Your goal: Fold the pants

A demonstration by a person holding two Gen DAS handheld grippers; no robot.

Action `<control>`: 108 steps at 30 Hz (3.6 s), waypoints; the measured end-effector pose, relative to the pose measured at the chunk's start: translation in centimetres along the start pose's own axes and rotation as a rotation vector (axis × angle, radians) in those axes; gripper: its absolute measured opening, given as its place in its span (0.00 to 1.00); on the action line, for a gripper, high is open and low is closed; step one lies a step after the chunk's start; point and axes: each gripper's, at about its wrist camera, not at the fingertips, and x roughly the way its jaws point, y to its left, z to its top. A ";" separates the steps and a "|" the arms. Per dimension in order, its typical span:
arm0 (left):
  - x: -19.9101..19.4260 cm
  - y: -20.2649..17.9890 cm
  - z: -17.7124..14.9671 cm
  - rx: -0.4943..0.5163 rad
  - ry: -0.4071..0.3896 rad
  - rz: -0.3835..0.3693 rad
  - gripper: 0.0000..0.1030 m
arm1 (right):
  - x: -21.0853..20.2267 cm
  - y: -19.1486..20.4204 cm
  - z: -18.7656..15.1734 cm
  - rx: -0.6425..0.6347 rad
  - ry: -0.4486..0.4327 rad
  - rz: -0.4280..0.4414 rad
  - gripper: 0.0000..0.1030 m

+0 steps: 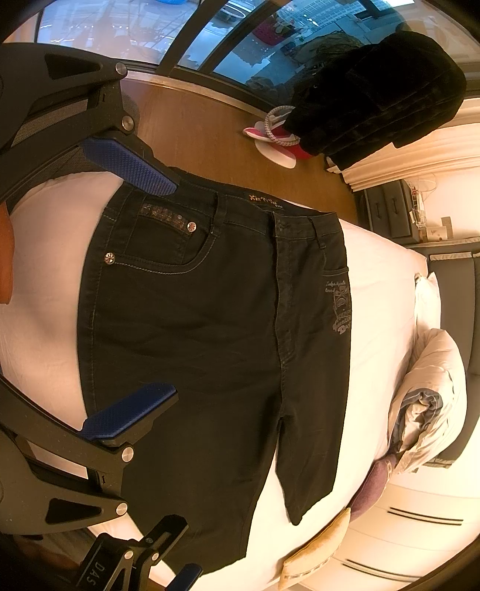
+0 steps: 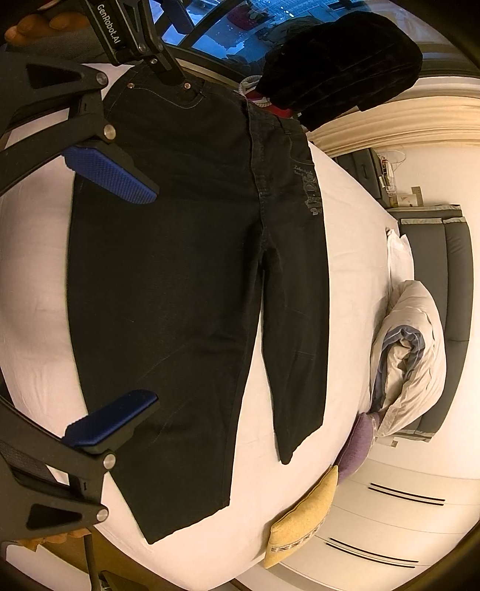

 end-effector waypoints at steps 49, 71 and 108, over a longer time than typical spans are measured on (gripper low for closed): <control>3.7 2.2 3.0 0.046 0.009 -0.086 1.00 | 2.3 -0.6 2.9 -0.125 -0.010 0.206 1.00; 29.4 5.6 28.1 0.491 0.225 -0.321 0.99 | 18.9 -1.8 21.4 -0.608 0.047 0.583 0.88; 20.7 4.3 21.8 0.608 0.084 -0.386 0.11 | 29.5 9.4 28.0 -1.040 0.268 0.504 0.09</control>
